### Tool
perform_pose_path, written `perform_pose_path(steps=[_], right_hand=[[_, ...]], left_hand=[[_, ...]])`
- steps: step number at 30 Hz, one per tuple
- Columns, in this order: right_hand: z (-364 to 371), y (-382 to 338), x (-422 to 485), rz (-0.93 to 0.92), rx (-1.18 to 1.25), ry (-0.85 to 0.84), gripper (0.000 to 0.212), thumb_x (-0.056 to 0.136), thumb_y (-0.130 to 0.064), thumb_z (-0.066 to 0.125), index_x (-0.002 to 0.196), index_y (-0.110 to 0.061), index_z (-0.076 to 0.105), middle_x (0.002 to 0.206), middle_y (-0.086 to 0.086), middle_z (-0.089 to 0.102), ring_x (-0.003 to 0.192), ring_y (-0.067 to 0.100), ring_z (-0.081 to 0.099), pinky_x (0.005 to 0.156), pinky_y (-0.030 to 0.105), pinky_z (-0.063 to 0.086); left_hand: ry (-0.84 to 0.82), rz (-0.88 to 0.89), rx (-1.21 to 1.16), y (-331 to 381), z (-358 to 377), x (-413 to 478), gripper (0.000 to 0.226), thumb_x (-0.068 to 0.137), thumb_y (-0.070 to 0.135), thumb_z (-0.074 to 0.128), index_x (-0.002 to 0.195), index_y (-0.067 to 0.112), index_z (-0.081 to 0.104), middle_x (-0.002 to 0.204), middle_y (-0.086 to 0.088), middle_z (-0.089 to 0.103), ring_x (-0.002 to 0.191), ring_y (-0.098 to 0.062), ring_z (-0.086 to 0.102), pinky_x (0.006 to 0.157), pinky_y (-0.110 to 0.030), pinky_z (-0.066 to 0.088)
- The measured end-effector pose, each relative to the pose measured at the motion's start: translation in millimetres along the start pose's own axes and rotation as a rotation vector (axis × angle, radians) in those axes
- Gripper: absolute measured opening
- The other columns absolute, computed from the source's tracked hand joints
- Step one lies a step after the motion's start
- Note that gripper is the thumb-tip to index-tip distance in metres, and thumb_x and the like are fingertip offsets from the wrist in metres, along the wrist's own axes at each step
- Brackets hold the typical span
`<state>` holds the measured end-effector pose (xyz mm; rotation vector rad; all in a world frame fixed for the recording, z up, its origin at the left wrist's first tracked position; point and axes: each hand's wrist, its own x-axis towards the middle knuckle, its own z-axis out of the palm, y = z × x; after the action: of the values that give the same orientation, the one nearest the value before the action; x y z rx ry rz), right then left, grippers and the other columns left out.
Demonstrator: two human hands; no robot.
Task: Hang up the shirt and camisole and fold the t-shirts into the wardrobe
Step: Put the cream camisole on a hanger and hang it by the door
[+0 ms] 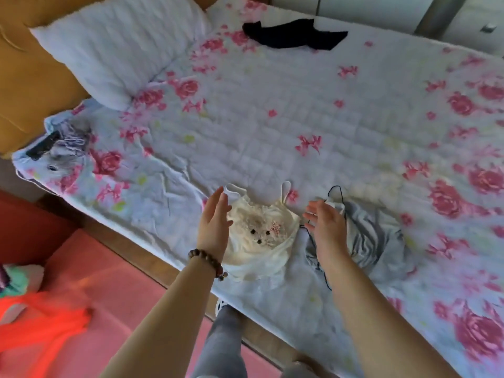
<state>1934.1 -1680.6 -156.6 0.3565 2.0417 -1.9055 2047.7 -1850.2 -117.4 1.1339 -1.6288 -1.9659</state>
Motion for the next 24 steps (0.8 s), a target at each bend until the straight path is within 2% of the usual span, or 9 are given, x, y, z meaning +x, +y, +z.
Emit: perform_pose_path(steps=[4, 9, 14, 18, 20, 22, 24], right_hand=[[36.1, 1.9, 13.3, 0.024, -0.037, 0.106, 0.032, 0.098, -0.036, 0.044, 0.077, -0.028, 0.067, 0.077, -0.01, 0.07, 0.082, 0.018, 0.067, 0.077, 0.041, 0.052], [53.8, 0.7, 27.0, 0.068, 0.011, 0.201, 0.026, 0.099, -0.03, 0.044, 0.084, -0.025, 0.065, 0.083, -0.003, 0.068, 0.089, 0.023, 0.066, 0.082, 0.043, 0.051], [43.9, 1.0, 48.4, 0.087, 0.075, 0.265, 0.023, 0.098, -0.019, 0.045, 0.089, -0.013, 0.065, 0.085, 0.004, 0.065, 0.085, 0.024, 0.063, 0.074, 0.035, 0.049], [14.1, 8.0, 73.2, 0.126, 0.016, 0.3, 0.016, 0.086, -0.029, 0.054, 0.079, -0.02, 0.066, 0.079, 0.003, 0.066, 0.082, 0.023, 0.063, 0.073, 0.038, 0.051], [-1.9, 17.8, 89.2, 0.113, -0.073, 0.31, 0.02, 0.085, -0.03, 0.053, 0.07, -0.02, 0.063, 0.07, 0.004, 0.062, 0.073, 0.023, 0.06, 0.064, 0.035, 0.048], [-15.5, 31.2, 106.4, 0.034, -0.311, 0.254, 0.027, 0.089, -0.032, 0.053, 0.064, -0.023, 0.057, 0.062, 0.001, 0.056, 0.064, 0.019, 0.053, 0.061, 0.03, 0.043], [-23.0, 47.1, 124.2, -0.011, -0.542, 0.133, 0.019, 0.095, -0.024, 0.054, 0.082, -0.02, 0.067, 0.077, 0.0, 0.065, 0.073, 0.015, 0.057, 0.064, 0.016, 0.041]], left_hand=[[-0.105, -0.023, 0.048, 20.0, -5.2, 57.8, 0.042, 0.099, 0.037, 0.044, 0.14, 0.024, 0.046, 0.135, -0.001, 0.053, 0.116, -0.014, 0.056, 0.085, -0.029, 0.05], [-0.195, -0.063, 0.109, 31.3, 5.8, 99.7, 0.043, 0.099, 0.039, 0.046, 0.139, 0.024, 0.047, 0.135, 0.001, 0.053, 0.116, -0.014, 0.057, 0.094, -0.037, 0.051], [-0.27, -0.101, 0.167, 20.9, 29.7, 119.3, 0.042, 0.099, 0.038, 0.045, 0.139, 0.024, 0.047, 0.134, -0.002, 0.055, 0.117, -0.016, 0.057, 0.093, -0.035, 0.051], [-0.335, -0.131, 0.226, -0.1, 51.0, 127.5, 0.043, 0.098, 0.04, 0.046, 0.139, 0.028, 0.046, 0.136, 0.001, 0.053, 0.12, -0.015, 0.054, 0.097, -0.038, 0.049], [-0.372, -0.137, 0.272, -12.0, 61.7, 132.5, 0.047, 0.094, 0.05, 0.049, 0.137, 0.033, 0.047, 0.138, 0.003, 0.052, 0.124, -0.016, 0.052, 0.099, -0.041, 0.047], [-0.388, -0.148, 0.319, -24.9, 74.4, 138.8, 0.055, 0.084, 0.061, 0.049, 0.133, 0.038, 0.05, 0.136, 0.004, 0.054, 0.123, -0.015, 0.052, 0.102, -0.045, 0.045], [-0.408, -0.155, 0.36, -41.4, 89.1, 145.9, 0.053, 0.085, 0.059, 0.049, 0.133, 0.037, 0.051, 0.132, 0.004, 0.057, 0.121, -0.013, 0.054, 0.103, -0.045, 0.044]])
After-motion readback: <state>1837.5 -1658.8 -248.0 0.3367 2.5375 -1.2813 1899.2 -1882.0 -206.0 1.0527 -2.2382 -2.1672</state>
